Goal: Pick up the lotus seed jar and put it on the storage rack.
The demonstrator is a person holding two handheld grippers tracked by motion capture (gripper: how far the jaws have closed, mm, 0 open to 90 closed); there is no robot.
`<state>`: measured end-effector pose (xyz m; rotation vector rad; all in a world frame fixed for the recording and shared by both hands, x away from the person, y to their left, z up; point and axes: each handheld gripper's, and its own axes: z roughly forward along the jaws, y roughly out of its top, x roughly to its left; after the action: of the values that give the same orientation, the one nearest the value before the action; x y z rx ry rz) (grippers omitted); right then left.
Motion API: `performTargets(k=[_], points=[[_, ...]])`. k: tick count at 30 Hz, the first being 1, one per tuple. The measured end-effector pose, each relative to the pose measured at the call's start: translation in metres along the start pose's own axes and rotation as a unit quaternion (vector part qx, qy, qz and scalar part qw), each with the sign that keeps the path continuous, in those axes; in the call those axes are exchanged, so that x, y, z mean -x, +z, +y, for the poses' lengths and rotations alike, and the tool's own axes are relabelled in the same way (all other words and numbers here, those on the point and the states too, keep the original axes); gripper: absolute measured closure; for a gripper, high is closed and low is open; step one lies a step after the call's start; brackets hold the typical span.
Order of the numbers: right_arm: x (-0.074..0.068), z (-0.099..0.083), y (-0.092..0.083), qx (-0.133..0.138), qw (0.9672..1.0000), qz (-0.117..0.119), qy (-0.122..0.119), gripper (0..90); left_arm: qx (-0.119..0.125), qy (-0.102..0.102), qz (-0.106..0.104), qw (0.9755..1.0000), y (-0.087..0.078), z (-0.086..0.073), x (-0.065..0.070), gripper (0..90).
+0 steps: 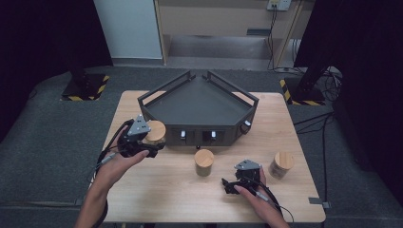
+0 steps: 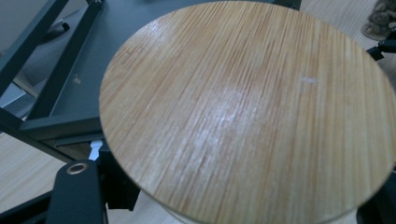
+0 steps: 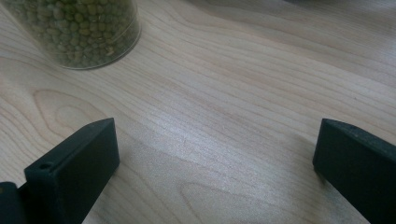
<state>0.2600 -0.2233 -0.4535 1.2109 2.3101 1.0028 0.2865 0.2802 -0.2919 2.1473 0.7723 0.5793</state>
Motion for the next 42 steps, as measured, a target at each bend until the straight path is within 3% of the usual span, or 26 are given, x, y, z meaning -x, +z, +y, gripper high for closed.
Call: performTargets(k=[15,42], points=[[0.000,0.000,0.000,0.000,1.0000,0.000,0.001,0.4,-0.001,0.014,-0.003,0.9999,0.001,0.022,-0.008,24.5],[0.000,0.000,0.000,0.000,1.0000,0.000,0.000,0.4,0.000,0.008,0.001,1.0000,0.018,0.044,-0.029,24.5]])
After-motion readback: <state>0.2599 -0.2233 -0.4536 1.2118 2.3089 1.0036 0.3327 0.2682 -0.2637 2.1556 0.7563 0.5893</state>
